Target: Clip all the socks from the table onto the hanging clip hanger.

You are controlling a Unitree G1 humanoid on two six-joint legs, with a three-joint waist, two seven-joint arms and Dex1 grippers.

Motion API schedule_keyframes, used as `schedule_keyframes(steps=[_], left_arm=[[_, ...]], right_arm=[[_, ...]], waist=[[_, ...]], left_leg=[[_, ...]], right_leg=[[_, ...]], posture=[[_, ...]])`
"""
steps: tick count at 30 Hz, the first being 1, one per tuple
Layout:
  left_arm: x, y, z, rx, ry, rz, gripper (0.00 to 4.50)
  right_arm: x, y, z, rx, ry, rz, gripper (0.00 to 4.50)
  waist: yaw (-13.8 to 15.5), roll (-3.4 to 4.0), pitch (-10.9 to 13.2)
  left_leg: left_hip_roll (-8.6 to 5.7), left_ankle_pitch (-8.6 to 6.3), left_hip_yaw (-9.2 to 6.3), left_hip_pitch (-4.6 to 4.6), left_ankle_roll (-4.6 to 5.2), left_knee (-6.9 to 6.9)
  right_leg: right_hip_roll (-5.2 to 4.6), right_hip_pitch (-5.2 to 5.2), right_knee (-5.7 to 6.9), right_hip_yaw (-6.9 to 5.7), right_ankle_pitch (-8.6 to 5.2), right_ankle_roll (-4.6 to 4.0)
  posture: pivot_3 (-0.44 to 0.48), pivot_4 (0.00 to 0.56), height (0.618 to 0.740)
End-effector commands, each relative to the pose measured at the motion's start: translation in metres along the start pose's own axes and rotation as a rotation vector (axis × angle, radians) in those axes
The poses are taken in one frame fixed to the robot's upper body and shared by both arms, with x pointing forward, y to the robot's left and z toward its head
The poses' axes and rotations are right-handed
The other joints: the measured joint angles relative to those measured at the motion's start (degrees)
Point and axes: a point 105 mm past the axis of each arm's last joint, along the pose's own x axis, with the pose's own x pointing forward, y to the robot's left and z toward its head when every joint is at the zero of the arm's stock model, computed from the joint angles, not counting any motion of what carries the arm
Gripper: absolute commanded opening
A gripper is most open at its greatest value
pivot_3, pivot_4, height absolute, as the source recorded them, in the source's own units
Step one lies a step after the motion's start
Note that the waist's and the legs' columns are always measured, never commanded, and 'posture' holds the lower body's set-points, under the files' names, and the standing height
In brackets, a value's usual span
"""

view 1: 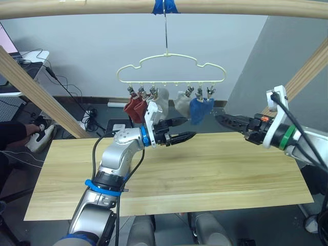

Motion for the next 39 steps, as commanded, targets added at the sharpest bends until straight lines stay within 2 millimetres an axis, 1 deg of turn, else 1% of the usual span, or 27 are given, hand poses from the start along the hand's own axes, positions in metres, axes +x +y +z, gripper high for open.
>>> schedule_keyframes(steps=[1,5,8,10,11,13,14,17,21,24,28,33,39], left_arm=[[-0.017,-0.002,0.014,0.051,-0.029,0.021,4.47],[-0.037,-0.007,0.028,0.059,-0.052,0.059,4.47],[-0.053,-0.013,0.04,0.049,-0.061,0.071,4.47],[-0.059,-0.018,0.048,0.052,-0.069,0.074,4.5],[-0.062,-0.021,0.054,0.055,-0.073,0.074,4.5],[-0.065,-0.027,0.06,0.054,-0.074,0.069,4.5],[-0.066,-0.029,0.061,0.052,-0.073,0.068,4.5],[-0.068,-0.035,0.063,0.047,-0.066,0.069,4.5],[-0.068,-0.035,0.064,0.054,-0.07,0.087,4.5],[-0.065,-0.038,0.069,0.068,-0.088,0.081,4.5],[-0.06,-0.048,0.079,0.129,-0.12,0.025,4.5],[-0.06,-0.046,0.086,0.15,-0.162,0.051,4.5],[-0.059,-0.047,0.084,0.15,-0.163,0.056,4.5]], right_arm=[[0.004,0.004,0.001,-0.112,-0.074,-0.051,4.5],[0.011,0.001,0.002,-0.208,-0.18,-0.15,4.5],[0.015,0.0,0.003,-0.286,-0.27,-0.222,4.5],[0.016,-0.003,0.006,-0.317,-0.329,-0.278,4.13],[0.016,-0.006,0.008,-0.362,-0.36,-0.322,3.9],[0.017,-0.008,0.012,-0.429,-0.399,-0.377,3.19],[0.018,-0.008,0.012,-0.443,-0.416,-0.392,2.87],[0.023,-0.008,0.014,-0.455,-0.471,-0.438,2.87],[0.033,-0.004,0.017,-0.46,-0.524,-0.455,2.87],[0.04,-0.004,0.015,-0.438,-0.535,-0.456,2.87],[0.049,-0.006,0.013,-0.404,-0.547,-0.459,2.87],[0.057,-0.006,0.017,-0.388,-0.572,-0.46,2.87],[0.064,-0.006,0.021,-0.367,-0.59,-0.461,2.87]], waist=[[0.0,0.0,0.0],[0.2,0.0,0.0],[0.3,0.0,0.0],[0.3,0.0,0.0],[0.3,0.0,0.0],[0.4,0.0,0.0],[0.4,0.0,0.0],[0.5,0.0,0.0],[0.6,0.0,0.0],[0.6,-0.01,0.0],[0.8,0.0,0.0],[1.0,0.0,0.0],[1.1,-0.01,0.0]], left_leg=[[0.01,0.0,0.0,0.0,0.0,0.0],[0.01,0.01,-0.03,0.0,-0.01,-0.01],[0.01,0.01,-0.07,0.0,-0.02,0.0],[0.01,0.01,-0.1,0.0,-0.02,0.0],[0.01,0.01,-0.09,0.0,-0.02,0.0],[-0.01,0.01,-0.08,0.0,-0.03,0.01],[-0.02,0.02,-0.08,0.0,-0.03,0.02],[-0.02,0.02,-0.09,0.01,-0.03,0.02],[-0.02,0.02,-0.09,0.02,-0.04,0.03],[-0.02,0.02,-0.09,0.02,-0.04,0.03],[-0.02,0.02,-0.1,0.01,-0.04,0.02],[-0.03,0.02,-0.09,0.02,-0.04,0.03],[-0.02,0.02,-0.1,0.02,-0.04,0.05]], right_leg=[[0.0,0.0,-0.01,0.01,0.0,0.0],[0.0,-0.01,0.0,-0.02,0.0,0.0],[-0.01,-0.01,0.03,-0.05,-0.1,0.17],[-0.01,0.0,0.03,-0.07,-0.11,0.18],[-0.02,0.0,0.03,-0.06,-0.1,0.18],[-0.05,0.0,0.03,-0.06,-0.1,0.18],[-0.06,0.0,0.02,-0.06,-0.1,0.18],[-0.07,0.01,0.04,-0.08,-0.1,0.17],[-0.07,0.01,0.07,-0.08,-0.01,0.01],[-0.07,0.01,0.07,-0.08,0.01,-0.03],[-0.07,0.01,0.06,-0.1,0.02,-0.03],[-0.07,0.01,0.09,-0.09,0.02,-0.04],[-0.07,0.01,0.12,-0.11,0.03,-0.05]], posture=[[-0.124,0.227,0.74],[-0.104,0.225,0.74],[-0.096,0.226,0.74],[-0.084,0.223,0.74],[-0.084,0.223,0.74],[-0.084,0.223,0.74],[-0.063,0.221,0.74],[-0.054,0.217,0.74],[-0.047,0.214,0.74],[-0.037,0.212,0.74],[-0.031,0.212,0.74],[-0.021,0.208,0.74],[-0.019,0.208,0.74]])
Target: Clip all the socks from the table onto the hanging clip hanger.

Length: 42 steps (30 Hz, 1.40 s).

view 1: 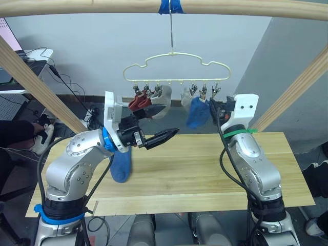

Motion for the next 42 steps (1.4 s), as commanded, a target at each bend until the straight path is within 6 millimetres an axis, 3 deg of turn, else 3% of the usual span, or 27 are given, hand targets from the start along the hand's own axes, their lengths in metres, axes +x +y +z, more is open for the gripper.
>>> schedule_keyframes(steps=[1,26,42], left_arm=[[0.002,-0.007,0.009,0.035,-0.033,-0.02,4.5],[0.004,-0.007,0.002,0.061,-0.009,-0.011,4.5],[0.004,-0.006,0.001,0.067,-0.007,0.003,4.5]], right_arm=[[0.004,-0.001,0.014,0.003,-0.068,-0.008,2.87],[0.024,-0.01,0.013,-0.059,-0.078,-0.09,2.87],[0.036,0.002,0.017,0.063,-0.088,-0.096,2.87]], waist=[[0.1,0.0,0.0],[0.8,0.0,0.0],[0.9,0.0,0.0]], left_leg=[[0.0,0.0,0.0,0.0,0.0,0.0],[-0.01,0.0,0.0,0.0,0.01,0.12],[-0.01,0.0,-0.01,0.0,0.01,0.22]], right_leg=[[0.0,0.0,0.0,0.0,0.0,0.0],[-0.01,0.0,0.11,0.0,0.01,-0.01],[-0.01,0.0,0.21,-0.01,0.01,-0.01]], posture=[[-0.019,0.209,0.74],[-0.002,0.217,0.74],[0.006,0.22,0.74]])
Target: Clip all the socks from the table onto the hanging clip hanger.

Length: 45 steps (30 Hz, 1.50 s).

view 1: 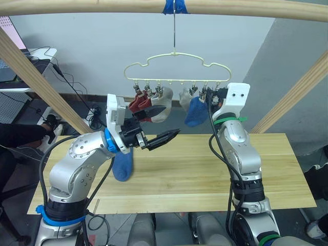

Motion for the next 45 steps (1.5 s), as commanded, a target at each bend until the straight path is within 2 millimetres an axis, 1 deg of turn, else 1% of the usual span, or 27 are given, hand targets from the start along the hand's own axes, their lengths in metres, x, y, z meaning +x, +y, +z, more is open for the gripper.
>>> schedule_keyframes(steps=[1,9,11,12,18,20,23,26,28,31,33,35,36,39,42,45], left_arm=[[0.002,-0.006,0.008,0.043,-0.025,-0.016,4.5],[0.002,-0.006,0.008,0.051,-0.023,-0.012,4.5],[0.002,-0.006,0.008,0.054,-0.023,-0.011,4.5],[0.002,-0.006,0.009,0.054,-0.023,-0.011,4.5],[0.003,-0.008,0.007,0.053,-0.023,-0.01,4.5],[0.003,-0.009,0.006,0.052,-0.022,-0.009,4.5],[0.003,-0.009,0.003,0.043,-0.017,-0.004,4.5],[0.001,-0.005,-0.007,0.013,0.011,0.02,4.5],[-0.003,-0.001,-0.021,-0.03,0.067,0.048,4.5],[-0.019,0.007,-0.061,-0.079,0.235,0.102,4.5],[-0.03,0.014,-0.079,-0.108,0.303,0.16,4.5],[-0.044,0.028,-0.096,-0.121,0.374,0.261,4.5],[-0.055,0.038,-0.107,-0.125,0.424,0.33,4.5],[-0.083,0.066,-0.131,-0.071,0.549,0.485,4.5],[-0.099,0.078,-0.153,-0.065,0.629,0.552,4.5],[-0.103,0.081,-0.175,-0.063,0.702,0.552,4.5]], right_arm=[[0.003,0.003,0.015,0.029,-0.06,-0.005,2.87],[0.007,0.005,0.014,0.052,-0.055,-0.013,2.87],[0.009,0.005,0.016,0.057,-0.059,-0.013,2.5],[0.009,0.006,0.016,0.058,-0.062,-0.014,2.23],[0.009,0.005,0.019,0.065,-0.08,-0.009,0.26],[0.008,0.005,0.02,0.066,-0.081,0.005,0.01],[0.007,0.005,0.021,0.052,-0.061,0.076,0.01],[0.005,0.0,0.024,0.051,-0.015,0.203,0.01],[0.003,-0.006,0.021,0.035,0.055,0.288,0.01],[-0.003,-0.018,0.021,0.098,0.183,0.404,0.01],[-0.006,-0.022,0.024,0.156,0.249,0.459,0.01],[-0.01,-0.023,0.028,0.221,0.301,0.51,0.01],[-0.013,-0.021,0.031,0.268,0.33,0.54,0.01],[-0.02,-0.013,0.04,0.347,0.378,0.635,0.01],[-0.022,-0.009,0.045,0.369,0.393,0.662,0.01],[-0.021,-0.008,0.047,0.379,0.399,0.655,0.01]], waist=[[0.0,0.0,0.0],[0.0,0.0,0.0],[0.0,0.0,0.0],[0.0,0.0,0.0],[0.0,0.0,0.0],[0.0,0.0,0.0],[0.0,0.0,0.0],[0.1,0.01,0.0],[0.0,0.01,0.0],[0.0,0.01,0.0],[-0.1,0.02,0.0],[-0.1,0.0,0.0],[-0.1,0.0,0.0],[-0.1,0.0,0.1],[-0.1,0.0,0.1],[-0.2,0.0,0.1]], left_leg=[[0.0,0.0,0.0,0.0,0.0,0.0],[0.0,0.0,-0.01,0.0,0.0,0.03],[0.0,0.0,0.0,0.0,0.0,0.04],[0.0,0.0,0.0,0.0,0.0,0.04],[0.0,0.0,0.0,0.0,0.0,0.04],[0.0,0.0,-0.01,0.0,0.0,0.04],[-0.01,0.0,-0.01,0.0,0.0,0.07],[-0.02,-0.01,0.0,0.0,0.01,0.09],[-0.02,-0.01,0.01,-0.01,0.01,0.1],[-0.01,-0.01,0.01,0.0,0.02,0.11],[-0.01,-0.02,0.0,0.02,0.03,0.1],[-0.01,-0.02,0.0,0.02,0.04,0.11],[0.0,-0.02,-0.01,0.01,0.03,0.12],[-0.02,-0.02,0.02,0.01,0.04,0.12],[-0.02,-0.03,0.05,-0.01,0.05,0.1],[-0.02,-0.04,0.07,-0.06,0.06,0.06]], right_leg=[[0.0,0.0,0.01,0.0,0.0,0.0],[0.0,0.0,0.04,0.0,0.0,0.0],[0.0,0.0,0.04,0.0,0.0,0.0],[0.0,0.0,0.04,0.0,0.0,0.0],[0.0,0.0,0.05,0.0,0.0,0.0],[0.0,0.0,0.05,-0.01,0.0,0.0],[0.0,0.0,0.06,0.01,0.0,0.0],[0.0,0.0,0.06,0.02,0.0,0.0],[0.0,0.0,0.06,0.03,0.0,0.0],[0.0,0.0,0.06,0.03,0.0,0.0],[0.02,0.0,0.07,0.04,0.0,0.0],[0.02,0.0,0.07,0.04,0.0,0.0],[0.03,0.0,0.06,0.03,0.0,0.0],[0.03,0.0,0.05,0.07,-0.01,0.01],[0.03,-0.03,0.02,0.1,-0.01,0.01],[0.02,-0.06,-0.05,0.09,-0.01,0.01]], posture=[[0.01,0.221,0.74],[0.013,0.218,0.74],[0.013,0.218,0.74],[0.013,0.218,0.74],[0.012,0.222,0.74],[0.01,0.222,0.74],[0.003,0.225,0.74],[-0.008,0.231,0.74],[-0.014,0.233,0.74],[-0.025,0.236,0.74],[-0.034,0.24,0.74],[-0.045,0.24,0.74],[-0.045,0.24,0.74],[-0.046,0.24,0.74],[-0.053,0.236,0.74],[-0.059,0.232,0.74]])
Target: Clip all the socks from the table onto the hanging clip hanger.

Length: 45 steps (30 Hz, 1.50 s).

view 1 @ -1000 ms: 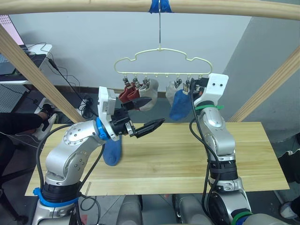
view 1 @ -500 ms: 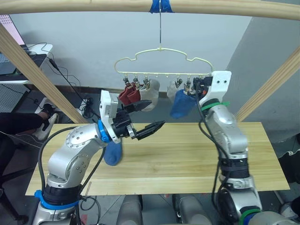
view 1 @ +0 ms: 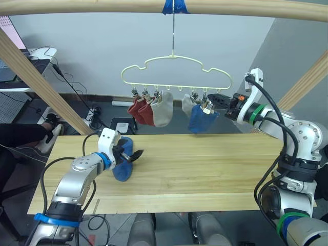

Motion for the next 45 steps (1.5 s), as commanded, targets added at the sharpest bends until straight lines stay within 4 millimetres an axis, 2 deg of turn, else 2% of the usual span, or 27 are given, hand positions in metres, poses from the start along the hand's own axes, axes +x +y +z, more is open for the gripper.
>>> schedule_keyframes(steps=[1,8,12,19,22,24,25,29,31,35,38,45], left_arm=[[0.013,0.0,-0.012,0.059,0.044,0.007,4.5],[0.025,0.016,-0.038,-0.016,0.124,0.094,4.5],[0.023,0.016,-0.045,-0.052,0.134,0.082,3.68],[0.019,0.016,-0.045,-0.052,0.131,0.062,1.71],[0.017,0.01,-0.039,-0.04,0.106,0.021,0.84],[0.016,0.0,-0.029,-0.04,0.06,-0.029,0.19],[0.016,-0.009,-0.019,-0.039,0.01,-0.084,0.03],[0.007,-0.038,0.011,-0.022,-0.1,-0.26,0.03],[-0.002,-0.056,0.035,-0.016,-0.177,-0.385,0.03],[-0.025,-0.089,0.086,0.103,-0.353,-0.578,0.03],[-0.029,-0.1,0.108,0.135,-0.444,-0.602,0.03],[-0.022,-0.116,0.146,0.177,-0.594,-0.577,0.03]], right_arm=[[-0.002,0.012,0.015,-0.012,-0.042,0.044,0.01],[-0.004,0.011,0.016,-0.021,-0.047,0.01,0.01],[-0.005,0.01,0.016,-0.013,-0.057,-0.002,0.0],[-0.005,0.01,0.015,0.0,-0.061,-0.005,0.0],[-0.004,0.008,0.015,0.007,-0.063,-0.007,0.0],[-0.003,0.007,0.015,0.009,-0.062,-0.01,0.0],[-0.003,0.006,0.014,0.008,-0.061,-0.012,0.0],[-0.003,0.004,0.013,0.007,-0.055,-0.015,0.0],[-0.003,0.004,0.013,0.013,-0.048,-0.008,0.0],[-0.008,0.007,0.01,0.069,-0.016,0.033,0.0],[-0.011,0.012,0.009,0.201,-0.001,0.102,0.0],[-0.012,0.016,0.002,0.285,0.017,0.079,0.0]], waist=[[0.0,0.0,0.0],[-0.2,0.0,0.0],[-0.7,0.0,0.0],[-1.2,0.0,0.0],[-1.4,0.0,0.0],[-1.5,0.0,0.0],[-1.5,0.01,0.0],[-1.3,0.0,0.0],[-1.3,0.0,0.0],[-1.3,0.0,0.0],[-1.3,0.0,0.0],[-1.4,0.0,0.0]], left_leg=[[0.0,0.0,0.02,0.0,0.0,-0.01],[0.03,0.0,0.02,-0.02,0.01,-0.18],[0.02,0.0,0.04,-0.01,0.0,-0.19],[0.02,0.0,0.03,-0.01,0.0,-0.19],[0.02,0.0,0.03,0.0,0.0,-0.19],[0.02,0.0,0.04,0.0,0.0,-0.19],[0.03,0.0,0.04,0.0,0.0,-0.2],[0.03,0.0,0.01,-0.01,0.0,-0.25],[0.04,0.0,0.0,-0.01,0.0,-0.26],[0.02,0.0,0.03,-0.01,0.0,-0.3],[0.03,0.0,0.03,0.01,0.0,-0.36],[0.02,0.0,0.04,0.01,0.0,-0.39]], right_leg=[[0.0,0.0,-0.03,0.02,0.0,0.0],[-0.01,-0.02,-0.14,-0.03,0.0,-0.01],[-0.02,-0.02,-0.14,0.0,0.0,-0.01],[-0.02,-0.01,-0.12,-0.01,0.0,0.0],[-0.02,-0.01,-0.12,-0.01,0.0,0.0],[-0.02,-0.01,-0.12,0.0,0.0,0.0],[-0.02,-0.01,-0.14,0.0,0.0,-0.01],[-0.03,-0.01,-0.17,-0.05,0.0,0.0],[-0.03,-0.01,-0.16,-0.06,0.0,0.0],[-0.03,-0.01,-0.21,-0.02,0.0,0.0],[-0.03,0.0,-0.23,-0.02,0.0,0.0],[-0.02,-0.01,-0.27,-0.01,0.0,0.0]], posture=[[-0.064,0.231,0.74],[-0.089,0.231,0.74],[-0.096,0.237,0.74],[-0.093,0.24,0.74],[-0.093,0.24,0.74],[-0.093,0.24,0.74],[-0.093,0.24,0.74],[-0.056,0.245,0.74],[-0.053,0.244,0.74],[-0.059,0.242,0.74],[-0.061,0.241,0.74],[-0.086,0.236,0.74]])
